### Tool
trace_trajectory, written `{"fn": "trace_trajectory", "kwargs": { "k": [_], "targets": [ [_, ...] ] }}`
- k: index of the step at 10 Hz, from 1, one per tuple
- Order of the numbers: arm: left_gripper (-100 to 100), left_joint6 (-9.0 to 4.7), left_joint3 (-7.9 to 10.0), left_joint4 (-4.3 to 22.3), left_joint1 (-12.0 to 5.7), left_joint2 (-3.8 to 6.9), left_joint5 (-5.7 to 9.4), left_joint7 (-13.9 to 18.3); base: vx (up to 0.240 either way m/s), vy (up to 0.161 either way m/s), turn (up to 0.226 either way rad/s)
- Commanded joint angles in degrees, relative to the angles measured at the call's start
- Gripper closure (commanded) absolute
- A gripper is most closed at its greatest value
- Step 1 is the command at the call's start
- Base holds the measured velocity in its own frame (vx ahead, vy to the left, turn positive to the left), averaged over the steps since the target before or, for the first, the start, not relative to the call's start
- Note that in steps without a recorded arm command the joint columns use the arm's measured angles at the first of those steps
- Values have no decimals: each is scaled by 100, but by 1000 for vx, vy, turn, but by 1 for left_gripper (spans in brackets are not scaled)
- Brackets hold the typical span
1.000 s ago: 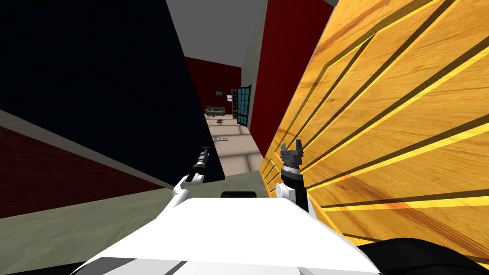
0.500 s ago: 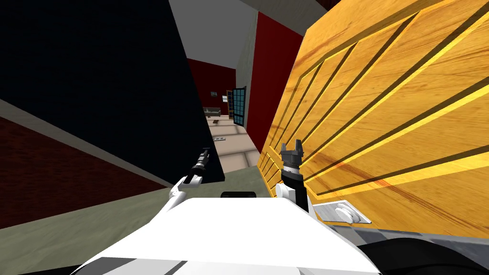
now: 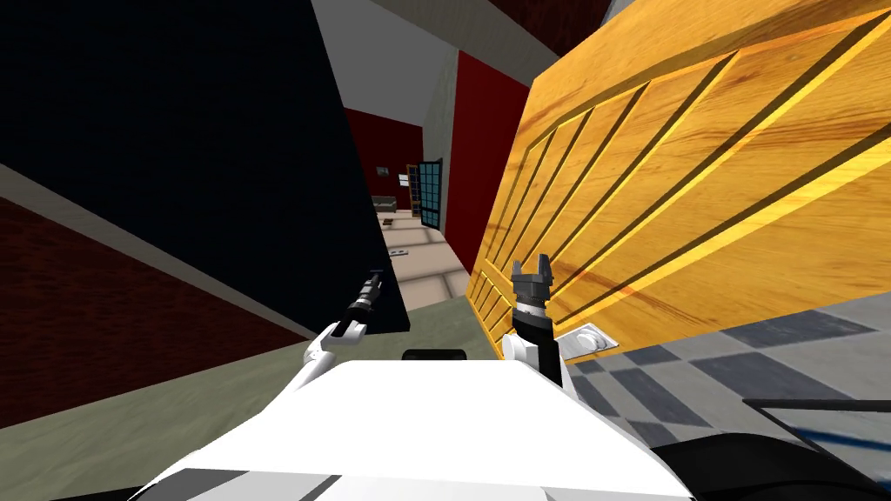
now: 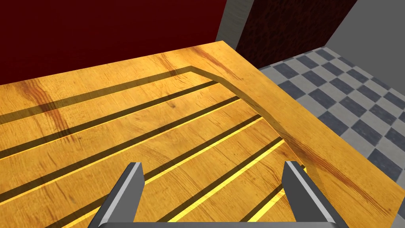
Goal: Pull the door open
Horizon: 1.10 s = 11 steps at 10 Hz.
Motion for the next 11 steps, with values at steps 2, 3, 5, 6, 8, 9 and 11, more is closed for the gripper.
{"fn": "trace_trajectory", "kwargs": {
  "k": [2, 3, 5, 6, 8, 9, 11],
  "targets": [
    [100, -99, -119, -88, 119, 157, 6, 126, -186, 61, -134],
    [100, -139, -167, -124, 168, 221, 9, 177, -226, 89, -117],
    [100, -246, -296, -219, 297, 391, 16, 312, -218, 90, -129],
    [100, -287, -344, -256, 346, 455, 19, 364, -234, 89, -121],
    [100, -367, -440, -327, 442, 582, 24, 465, -242, 86, -103],
    [100, -342, -423, -291, 403, 529, 17, 423, -111, 38, -33],
    [100, -556, -563, -379, 620, 755, 23, 592, -217, 93, -161]
  ]
}}
